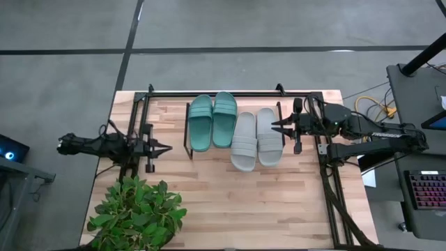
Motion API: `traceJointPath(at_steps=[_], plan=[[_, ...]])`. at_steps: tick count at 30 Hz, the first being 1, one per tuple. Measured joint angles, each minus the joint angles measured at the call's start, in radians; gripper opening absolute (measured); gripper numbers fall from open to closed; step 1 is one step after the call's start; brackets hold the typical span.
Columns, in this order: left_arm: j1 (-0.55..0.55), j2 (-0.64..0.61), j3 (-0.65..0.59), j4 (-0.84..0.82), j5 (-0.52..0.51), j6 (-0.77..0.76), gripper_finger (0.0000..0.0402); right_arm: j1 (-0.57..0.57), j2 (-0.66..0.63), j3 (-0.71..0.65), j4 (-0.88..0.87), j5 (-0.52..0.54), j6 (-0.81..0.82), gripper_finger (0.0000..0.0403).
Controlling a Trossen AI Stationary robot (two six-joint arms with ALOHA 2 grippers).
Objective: Pick and place slides into the shelf
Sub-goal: Return to Home Position
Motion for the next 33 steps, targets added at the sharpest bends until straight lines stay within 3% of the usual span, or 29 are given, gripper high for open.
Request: traceJointPath(at_steps=[6,10,12,18,23,27,33], plan=[[0.000,0.000,-0.020,0.028,0.029,0.005,0.0000,0.000,-0.002,-0.005,0.001,0.000,-0.013,0.0059],[0.001,0.000,-0.085,0.187,0.060,0.011,0.0000,0.002,-0.003,-0.022,0.040,0.000,-0.014,0.0059],[0.005,0.000,-0.108,0.152,0.054,-0.012,0.0000,0.002,-0.003,-0.048,0.085,-0.001,-0.013,0.0059],[0.006,-0.001,-0.108,0.149,0.025,-0.013,0.0000,0.014,-0.001,-0.241,0.433,-0.026,0.028,0.0059],[0.006,0.006,-0.107,0.137,-0.102,0.005,0.0000,0.015,0.008,-0.425,0.711,-0.083,0.136,0.0059],[0.006,0.001,-0.107,0.137,-0.098,0.005,0.0000,0.015,-0.010,-0.530,0.741,-0.114,0.234,0.0059],[0.006,0.000,-0.101,0.140,-0.093,0.005,0.0000,0.019,-0.123,-0.638,0.742,-0.105,0.194,0.0049]])
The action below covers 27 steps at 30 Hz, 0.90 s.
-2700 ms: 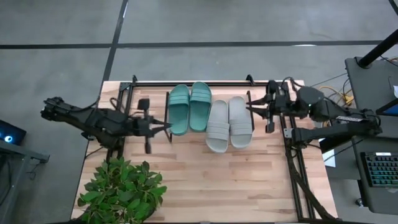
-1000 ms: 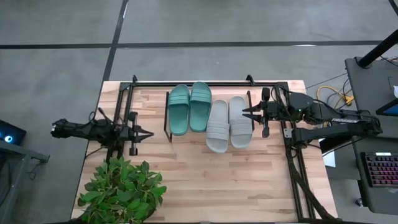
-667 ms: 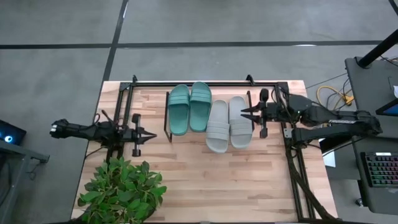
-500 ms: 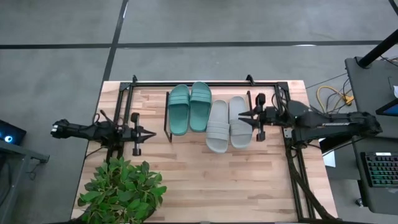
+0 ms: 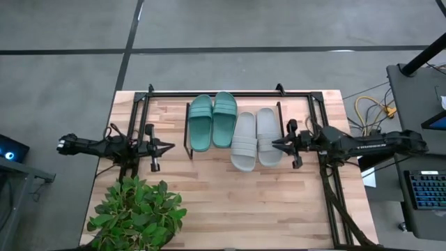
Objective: Pick and place slides into the shelf
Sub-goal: Return to Home Position
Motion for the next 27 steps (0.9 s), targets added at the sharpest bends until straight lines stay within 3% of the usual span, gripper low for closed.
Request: traceJointPath(at_steps=[6,9,14,20,24,27], plan=[[0.000,0.002,0.000,0.003,0.003,0.000,0.0000,0.000,-0.217,-0.119,-0.056,-0.010,0.002,0.0025],[0.000,0.001,0.001,0.005,0.014,0.000,0.0000,0.010,-0.302,-0.127,-0.195,-0.008,0.068,0.0014],[0.000,0.002,0.002,0.020,0.056,-0.001,0.0000,0.088,-0.367,-0.132,-0.262,0.009,0.029,0.0009],[-0.001,0.001,0.008,0.039,0.060,-0.001,0.0000,0.177,-0.466,-0.131,-0.298,0.224,-0.057,0.0009],[-0.001,0.006,0.029,0.035,0.060,-0.001,0.0000,0.188,-0.499,-0.100,-0.325,0.226,-0.081,0.0009],[-0.001,0.005,0.038,0.028,0.074,-0.002,0.0000,0.188,-0.499,-0.039,-0.459,0.227,-0.083,0.0009]])
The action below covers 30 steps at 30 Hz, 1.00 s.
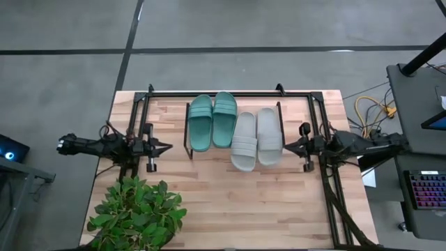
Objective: Pick and place slides into the shelf
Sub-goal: Return to Home Position
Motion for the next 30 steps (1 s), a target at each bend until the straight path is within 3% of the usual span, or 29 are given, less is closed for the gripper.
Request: traceJointPath(at_steps=[4,8,13,19,30], plan=[[0.000,-0.003,0.015,-0.037,0.009,-0.003,0.0000,0.002,0.001,0.088,-0.178,-0.003,0.047,0.0009],[0.000,-0.005,0.033,-0.149,0.009,-0.075,0.0000,0.002,-0.028,0.109,-0.262,-0.070,0.091,0.0009],[0.000,-0.004,0.063,-0.219,0.011,-0.156,0.0000,0.008,-0.119,0.054,-0.239,-0.102,0.087,0.0009],[0.000,-0.004,0.108,-0.214,0.044,-0.135,0.0000,0.016,-0.104,-0.041,-0.112,-0.106,0.088,0.0009],[0.000,-0.005,0.111,-0.271,0.068,-0.128,0.0000,0.021,-0.118,-0.058,-0.146,-0.132,0.074,0.0009]])
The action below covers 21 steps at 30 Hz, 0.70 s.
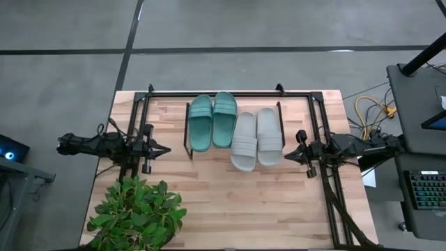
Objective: Pick and place slides into the shelf
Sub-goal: Return to Home Position
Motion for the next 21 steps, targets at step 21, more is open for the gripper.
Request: traceJointPath(at_steps=[21], plan=[[0.000,0.000,-0.003,-0.067,0.055,-0.055,0.0000,0.000,0.001,0.000,-0.001,-0.045,-0.130,0.0009]])
